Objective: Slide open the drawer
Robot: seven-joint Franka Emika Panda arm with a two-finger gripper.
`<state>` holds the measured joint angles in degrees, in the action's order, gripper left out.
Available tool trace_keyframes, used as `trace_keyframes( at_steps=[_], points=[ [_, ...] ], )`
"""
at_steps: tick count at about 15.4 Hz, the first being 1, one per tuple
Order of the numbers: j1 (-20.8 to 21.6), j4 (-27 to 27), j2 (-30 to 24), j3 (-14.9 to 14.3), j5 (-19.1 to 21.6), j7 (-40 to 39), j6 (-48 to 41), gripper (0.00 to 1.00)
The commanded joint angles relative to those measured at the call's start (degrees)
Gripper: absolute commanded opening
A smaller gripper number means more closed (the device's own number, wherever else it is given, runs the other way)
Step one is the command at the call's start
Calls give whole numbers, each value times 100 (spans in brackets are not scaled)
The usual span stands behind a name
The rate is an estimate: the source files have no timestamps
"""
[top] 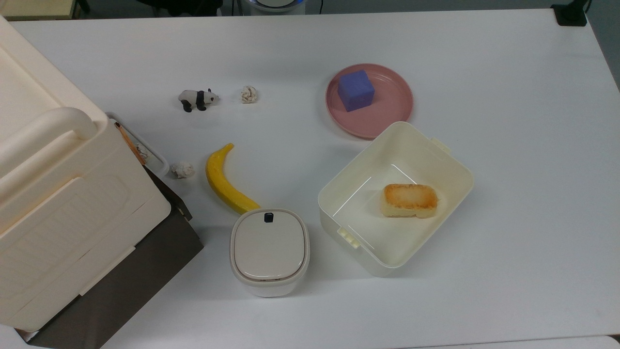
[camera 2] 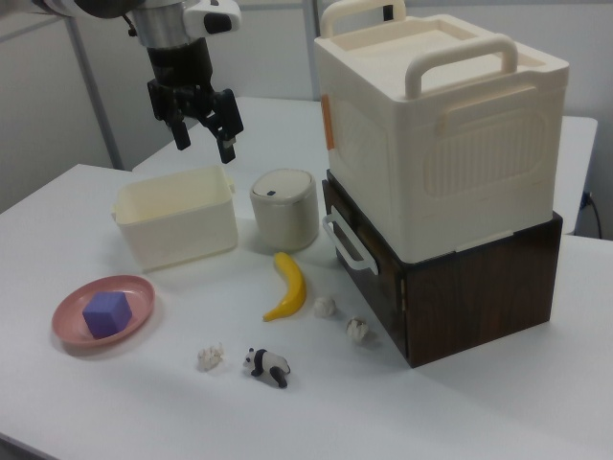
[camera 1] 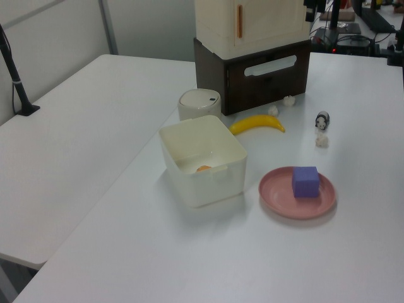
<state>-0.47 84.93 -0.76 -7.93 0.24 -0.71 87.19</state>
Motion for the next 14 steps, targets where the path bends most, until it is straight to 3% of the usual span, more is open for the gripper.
trace_keyframes(
  at_steps=[1,14],
  points=[
    [39,76,-39,-60,143,-104,123,100],
    [65,85,-39,-42,143,-280,114,100]
  ],
)
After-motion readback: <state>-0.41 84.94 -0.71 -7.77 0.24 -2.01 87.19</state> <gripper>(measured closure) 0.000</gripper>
